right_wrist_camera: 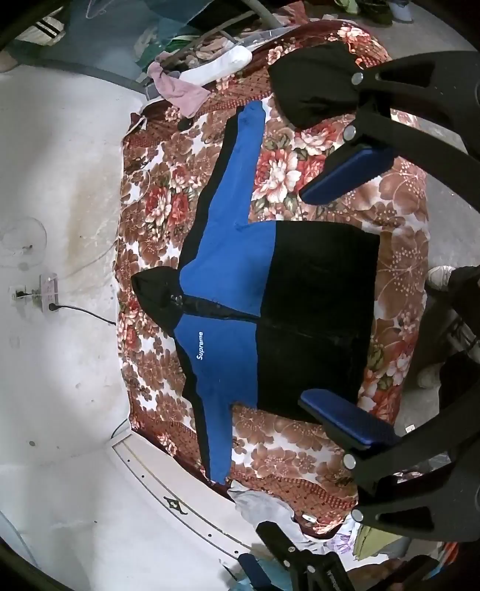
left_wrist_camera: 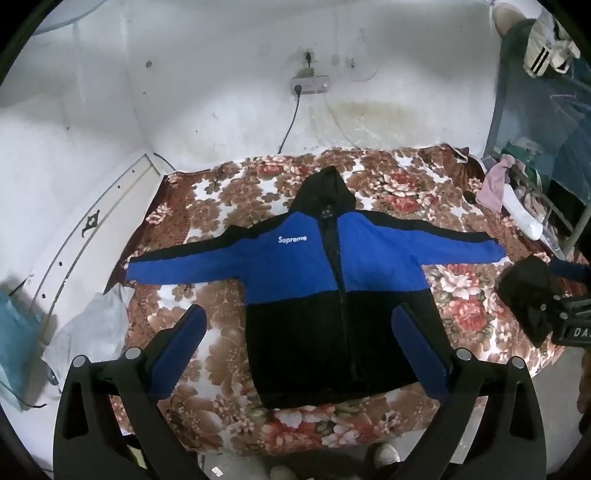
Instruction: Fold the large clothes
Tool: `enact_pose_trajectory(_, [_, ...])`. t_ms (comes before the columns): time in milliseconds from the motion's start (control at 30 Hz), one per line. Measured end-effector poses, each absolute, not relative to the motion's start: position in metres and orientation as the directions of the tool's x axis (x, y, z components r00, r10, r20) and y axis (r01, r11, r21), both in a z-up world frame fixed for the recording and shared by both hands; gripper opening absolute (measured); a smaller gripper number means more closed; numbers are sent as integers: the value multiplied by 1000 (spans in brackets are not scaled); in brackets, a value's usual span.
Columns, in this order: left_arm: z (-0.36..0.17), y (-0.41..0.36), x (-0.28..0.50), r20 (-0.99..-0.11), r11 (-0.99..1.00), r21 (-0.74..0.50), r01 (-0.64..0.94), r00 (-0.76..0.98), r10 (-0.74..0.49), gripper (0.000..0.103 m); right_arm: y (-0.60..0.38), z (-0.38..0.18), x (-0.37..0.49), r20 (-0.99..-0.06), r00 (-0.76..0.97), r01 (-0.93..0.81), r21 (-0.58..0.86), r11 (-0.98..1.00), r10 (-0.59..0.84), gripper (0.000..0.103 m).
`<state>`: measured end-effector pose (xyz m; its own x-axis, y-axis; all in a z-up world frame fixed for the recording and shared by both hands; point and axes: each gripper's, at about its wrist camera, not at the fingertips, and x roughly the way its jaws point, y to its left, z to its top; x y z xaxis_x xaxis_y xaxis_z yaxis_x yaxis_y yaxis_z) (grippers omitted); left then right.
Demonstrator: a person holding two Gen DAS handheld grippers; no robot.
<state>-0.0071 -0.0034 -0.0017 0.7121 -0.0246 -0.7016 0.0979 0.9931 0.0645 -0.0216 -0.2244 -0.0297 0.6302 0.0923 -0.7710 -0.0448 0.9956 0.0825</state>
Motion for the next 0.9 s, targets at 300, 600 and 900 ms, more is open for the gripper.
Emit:
enact_pose_trajectory(300, [1,-10,-4,-693,987,103,120,720,-16,98,-224,-29,-20,-769,633,-44,82,996,91,98])
enact_pose_trajectory(600, [4,-16,-4,-673,983,133,125,740,-4,98,-221,-21,-20,-765,637,-56,78,995,96,98])
enact_pose_trajectory(900, [4,-16,-2,-675,985,125,120,737,-4,98,-216,-19,-16,-763,639,-61,75,995,96,98])
